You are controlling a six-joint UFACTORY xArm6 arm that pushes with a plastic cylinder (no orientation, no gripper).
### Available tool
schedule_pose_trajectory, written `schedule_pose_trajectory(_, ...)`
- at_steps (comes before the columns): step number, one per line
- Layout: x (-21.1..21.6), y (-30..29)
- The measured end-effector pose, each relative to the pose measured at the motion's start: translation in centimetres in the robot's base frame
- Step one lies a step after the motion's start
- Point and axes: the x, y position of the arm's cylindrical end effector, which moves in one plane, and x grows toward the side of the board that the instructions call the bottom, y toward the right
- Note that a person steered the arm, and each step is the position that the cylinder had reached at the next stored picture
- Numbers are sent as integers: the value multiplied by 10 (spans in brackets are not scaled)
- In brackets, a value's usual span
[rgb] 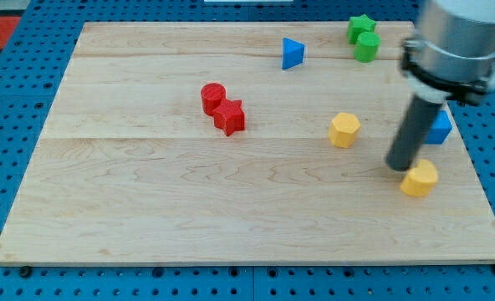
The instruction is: Slide yellow heart to the right and down a bit
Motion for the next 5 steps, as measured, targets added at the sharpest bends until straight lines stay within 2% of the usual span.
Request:
schedule_pose_trajectory(2,-13,-7)
schedule_pose_trajectory(3,6,51)
schedule_pose_trajectory(4,16,82)
schedule_pose_trajectory(5,22,13)
